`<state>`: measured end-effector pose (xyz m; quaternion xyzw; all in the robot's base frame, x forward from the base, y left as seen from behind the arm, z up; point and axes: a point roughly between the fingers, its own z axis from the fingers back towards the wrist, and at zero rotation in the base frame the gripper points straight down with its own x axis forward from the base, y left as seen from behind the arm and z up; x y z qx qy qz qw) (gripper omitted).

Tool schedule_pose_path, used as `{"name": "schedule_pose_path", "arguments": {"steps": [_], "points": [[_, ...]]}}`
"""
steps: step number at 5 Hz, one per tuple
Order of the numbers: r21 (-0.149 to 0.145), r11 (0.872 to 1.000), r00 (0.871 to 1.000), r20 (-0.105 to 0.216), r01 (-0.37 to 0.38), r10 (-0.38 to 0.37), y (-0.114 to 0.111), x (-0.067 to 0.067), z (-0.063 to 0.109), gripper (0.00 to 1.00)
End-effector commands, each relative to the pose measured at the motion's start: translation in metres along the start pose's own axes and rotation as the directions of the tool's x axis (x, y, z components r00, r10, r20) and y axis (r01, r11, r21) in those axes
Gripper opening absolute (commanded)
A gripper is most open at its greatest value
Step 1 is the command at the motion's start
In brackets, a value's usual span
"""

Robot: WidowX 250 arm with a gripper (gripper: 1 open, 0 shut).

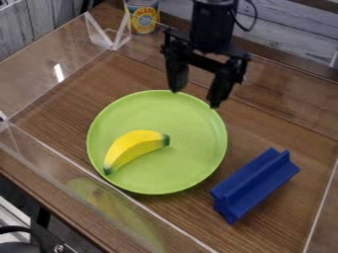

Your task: Put the blue object in the green plate

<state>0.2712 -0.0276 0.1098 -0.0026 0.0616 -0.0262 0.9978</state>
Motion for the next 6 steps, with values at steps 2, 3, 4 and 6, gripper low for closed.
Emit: {"name": "schedule_pose_path", "arguments": {"steps": [2, 3, 4, 6], "points": [[0.008, 0.986, 0.983, 0.074, 0.168, -0.168, -0.05, -0.025, -0.007, 1.0], [0.018, 0.977, 0.973, 0.084, 0.213, -0.214, -0.075, -0.031, -0.021, 1.0], [0.018, 0.974, 0.969, 0.089, 0.228, -0.229, -0.091, -0.025, -0.038, 1.0], [0.02, 0.962, 0.959, 0.074, 0.273, -0.274, -0.1, -0.016, -0.071, 1.0]]}}
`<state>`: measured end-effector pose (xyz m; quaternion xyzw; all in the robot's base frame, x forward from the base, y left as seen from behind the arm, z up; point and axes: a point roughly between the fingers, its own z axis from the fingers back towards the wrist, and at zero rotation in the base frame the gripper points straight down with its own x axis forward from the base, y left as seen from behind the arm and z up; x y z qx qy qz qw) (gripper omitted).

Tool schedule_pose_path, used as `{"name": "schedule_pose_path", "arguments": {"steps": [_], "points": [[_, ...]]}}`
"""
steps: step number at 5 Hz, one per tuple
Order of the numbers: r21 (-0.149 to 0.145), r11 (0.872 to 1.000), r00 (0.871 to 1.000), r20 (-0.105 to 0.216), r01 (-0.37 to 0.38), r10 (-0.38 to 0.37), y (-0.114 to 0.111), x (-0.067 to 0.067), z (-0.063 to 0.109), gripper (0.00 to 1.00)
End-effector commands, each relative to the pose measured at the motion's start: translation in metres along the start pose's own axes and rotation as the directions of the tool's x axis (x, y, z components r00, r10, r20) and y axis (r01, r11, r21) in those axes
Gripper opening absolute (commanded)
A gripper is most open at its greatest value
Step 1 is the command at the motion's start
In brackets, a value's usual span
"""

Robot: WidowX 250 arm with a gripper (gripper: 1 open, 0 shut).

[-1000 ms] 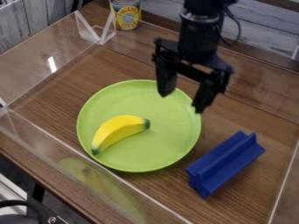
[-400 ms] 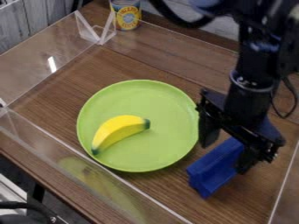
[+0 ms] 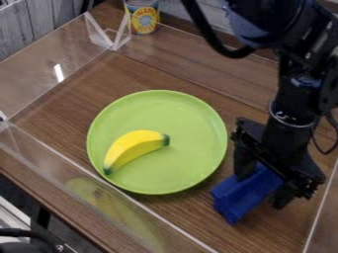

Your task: Put the blue object in the green plate

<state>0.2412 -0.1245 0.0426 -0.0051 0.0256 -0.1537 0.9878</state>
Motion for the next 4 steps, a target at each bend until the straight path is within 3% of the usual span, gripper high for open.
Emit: {"name": "schedule_pose_path", "arguments": {"steps": [1, 3, 4], "points": [[-0.001, 0.997, 0.997, -0.004, 0.082, -0.082, -0.006, -0.001, -0.013, 1.0], [-0.008, 0.989, 0.989, -0.022, 0.148, -0.148, -0.016, 0.001, -0.022, 1.0], [-0.012, 0.976, 0.976, -0.034, 0.216, -0.216, -0.017, 0.0, -0.031, 1.0]]}}
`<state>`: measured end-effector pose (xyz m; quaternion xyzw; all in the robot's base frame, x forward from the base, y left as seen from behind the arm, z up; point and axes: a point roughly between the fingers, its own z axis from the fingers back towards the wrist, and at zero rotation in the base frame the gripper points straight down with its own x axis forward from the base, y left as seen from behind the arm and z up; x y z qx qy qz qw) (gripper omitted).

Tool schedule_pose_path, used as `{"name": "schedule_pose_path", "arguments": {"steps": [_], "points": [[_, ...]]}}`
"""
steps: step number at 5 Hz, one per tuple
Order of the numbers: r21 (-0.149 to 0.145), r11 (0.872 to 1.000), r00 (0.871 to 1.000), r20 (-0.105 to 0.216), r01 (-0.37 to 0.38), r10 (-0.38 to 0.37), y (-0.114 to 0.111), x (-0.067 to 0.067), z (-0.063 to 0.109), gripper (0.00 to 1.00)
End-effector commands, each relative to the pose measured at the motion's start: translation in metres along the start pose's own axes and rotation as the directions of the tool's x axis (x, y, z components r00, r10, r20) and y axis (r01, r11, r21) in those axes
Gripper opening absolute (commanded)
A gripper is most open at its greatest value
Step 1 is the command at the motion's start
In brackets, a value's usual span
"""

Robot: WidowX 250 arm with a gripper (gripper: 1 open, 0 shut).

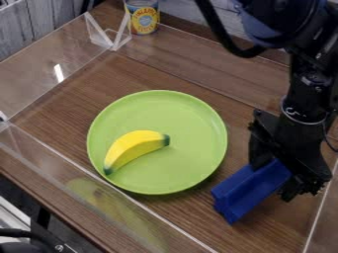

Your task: Put the blue object in the green plate

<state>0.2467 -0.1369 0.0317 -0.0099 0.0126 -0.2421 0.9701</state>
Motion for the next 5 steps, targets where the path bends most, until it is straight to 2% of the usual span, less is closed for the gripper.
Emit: {"name": "schedule_pose_path", "arguments": {"steps": [1, 3, 5], "points": [[-0.023, 0.994, 0.992, -0.069, 0.105, -0.106, -0.009, -0.01, -0.028, 1.0], [-0.044, 0.999, 0.997, -0.071, -0.02, 0.017, -0.012, -0.016, -0.039, 1.0], [-0.059, 0.998, 0.996, -0.085, -0.017, 0.012, -0.015, -0.035, -0.044, 1.0]]}}
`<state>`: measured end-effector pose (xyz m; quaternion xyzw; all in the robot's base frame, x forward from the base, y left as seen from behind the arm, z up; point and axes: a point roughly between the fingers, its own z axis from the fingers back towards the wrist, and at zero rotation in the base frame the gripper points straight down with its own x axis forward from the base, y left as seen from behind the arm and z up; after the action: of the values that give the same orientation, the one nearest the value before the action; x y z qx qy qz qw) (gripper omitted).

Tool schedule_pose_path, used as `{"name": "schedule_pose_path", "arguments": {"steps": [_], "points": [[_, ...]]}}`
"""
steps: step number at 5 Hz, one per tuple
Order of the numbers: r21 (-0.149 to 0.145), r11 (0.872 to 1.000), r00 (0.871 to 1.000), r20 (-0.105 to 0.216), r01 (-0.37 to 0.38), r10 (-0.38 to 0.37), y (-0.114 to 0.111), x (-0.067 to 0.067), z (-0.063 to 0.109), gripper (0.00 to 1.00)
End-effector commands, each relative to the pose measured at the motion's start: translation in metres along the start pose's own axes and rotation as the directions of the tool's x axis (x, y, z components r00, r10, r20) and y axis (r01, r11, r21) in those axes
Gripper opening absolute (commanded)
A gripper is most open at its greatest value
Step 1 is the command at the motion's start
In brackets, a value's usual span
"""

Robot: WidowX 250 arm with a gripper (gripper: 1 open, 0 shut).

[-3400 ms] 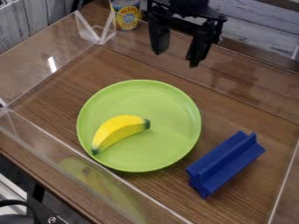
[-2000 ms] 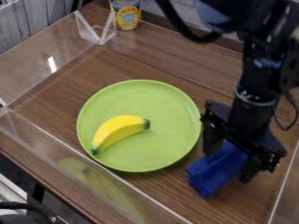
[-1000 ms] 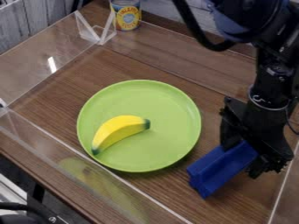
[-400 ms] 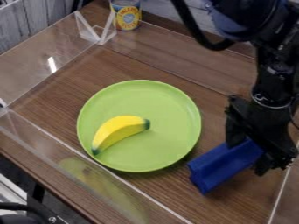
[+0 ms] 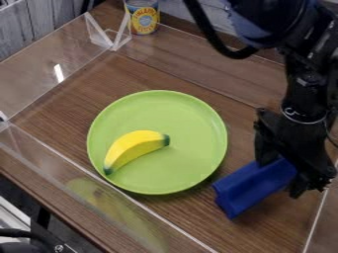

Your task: Put the blue object in the green plate

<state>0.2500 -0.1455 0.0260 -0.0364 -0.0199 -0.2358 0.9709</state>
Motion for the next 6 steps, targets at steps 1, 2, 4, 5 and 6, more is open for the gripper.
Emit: {"name": "schedule_pose_path", "arguments": {"steps": [1, 2, 4, 5, 6], "points": [[-0.03, 0.999, 0.985, -0.171, 0.014, -0.019, -0.012, -0.045, -0.042, 1.0], [-0.038, 0.999, 0.982, -0.183, 0.038, -0.044, -0.016, -0.046, -0.048, 1.0], [-0.032, 0.999, 0.98, -0.198, -0.026, 0.019, -0.004, -0.053, -0.049, 0.0], [-0.013, 0.999, 0.975, -0.216, -0.05, 0.046, 0.001, -0.06, -0.036, 0.0], [0.013, 0.998, 0.973, -0.223, -0.056, 0.057, 0.004, -0.059, -0.013, 0.0]]}}
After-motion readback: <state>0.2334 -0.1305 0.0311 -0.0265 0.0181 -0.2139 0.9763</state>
